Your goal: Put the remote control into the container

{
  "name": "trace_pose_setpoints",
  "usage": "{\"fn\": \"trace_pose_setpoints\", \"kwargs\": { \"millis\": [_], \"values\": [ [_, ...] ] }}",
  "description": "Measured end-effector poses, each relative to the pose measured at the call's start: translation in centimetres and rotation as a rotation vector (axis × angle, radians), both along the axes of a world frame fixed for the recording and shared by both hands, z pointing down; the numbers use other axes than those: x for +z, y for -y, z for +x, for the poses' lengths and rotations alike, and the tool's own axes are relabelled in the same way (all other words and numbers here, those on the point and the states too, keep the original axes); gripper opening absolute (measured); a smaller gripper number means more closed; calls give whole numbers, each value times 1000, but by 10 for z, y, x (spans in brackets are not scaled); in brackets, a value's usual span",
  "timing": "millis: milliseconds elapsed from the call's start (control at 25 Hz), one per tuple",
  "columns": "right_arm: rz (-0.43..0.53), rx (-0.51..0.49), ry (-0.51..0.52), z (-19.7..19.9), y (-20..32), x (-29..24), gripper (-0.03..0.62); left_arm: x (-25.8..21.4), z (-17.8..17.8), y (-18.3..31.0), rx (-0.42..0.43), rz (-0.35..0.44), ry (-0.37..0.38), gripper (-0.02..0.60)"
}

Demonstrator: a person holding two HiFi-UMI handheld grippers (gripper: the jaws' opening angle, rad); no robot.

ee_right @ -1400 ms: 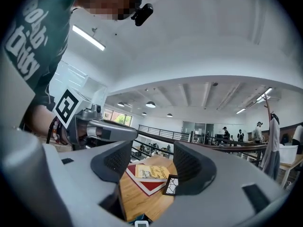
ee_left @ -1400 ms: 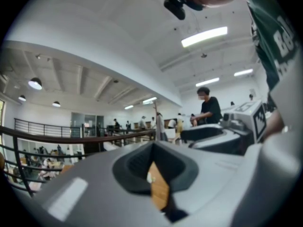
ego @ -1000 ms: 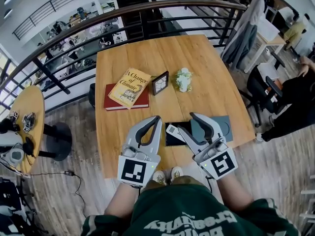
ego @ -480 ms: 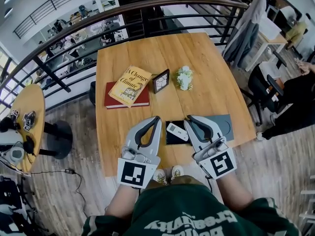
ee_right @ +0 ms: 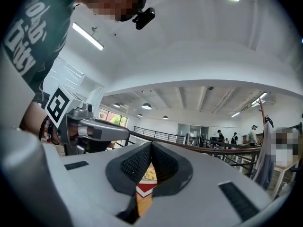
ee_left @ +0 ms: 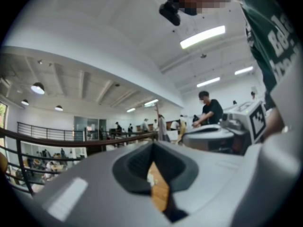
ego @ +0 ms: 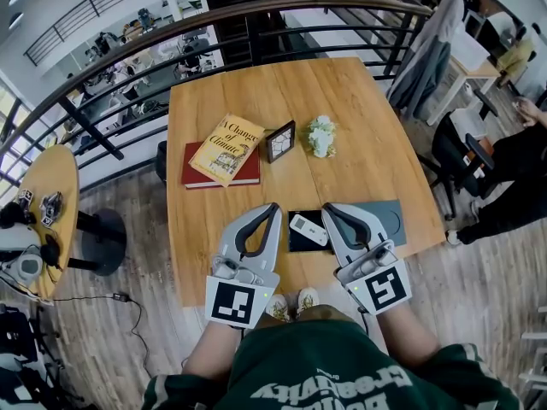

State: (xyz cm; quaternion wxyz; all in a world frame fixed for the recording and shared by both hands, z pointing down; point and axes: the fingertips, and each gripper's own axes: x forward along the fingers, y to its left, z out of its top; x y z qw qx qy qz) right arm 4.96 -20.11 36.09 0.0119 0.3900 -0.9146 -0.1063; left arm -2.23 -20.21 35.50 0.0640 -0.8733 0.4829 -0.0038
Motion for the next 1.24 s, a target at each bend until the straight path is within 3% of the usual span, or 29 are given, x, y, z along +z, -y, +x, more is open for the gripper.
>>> {"fn": "trace_pose_setpoints", "kwargs": {
  "millis": [1240],
  "values": [
    [-10,-30,-17,-21,0,1,18,1,-12,-1,-19,7,19,0]
  ]
}}
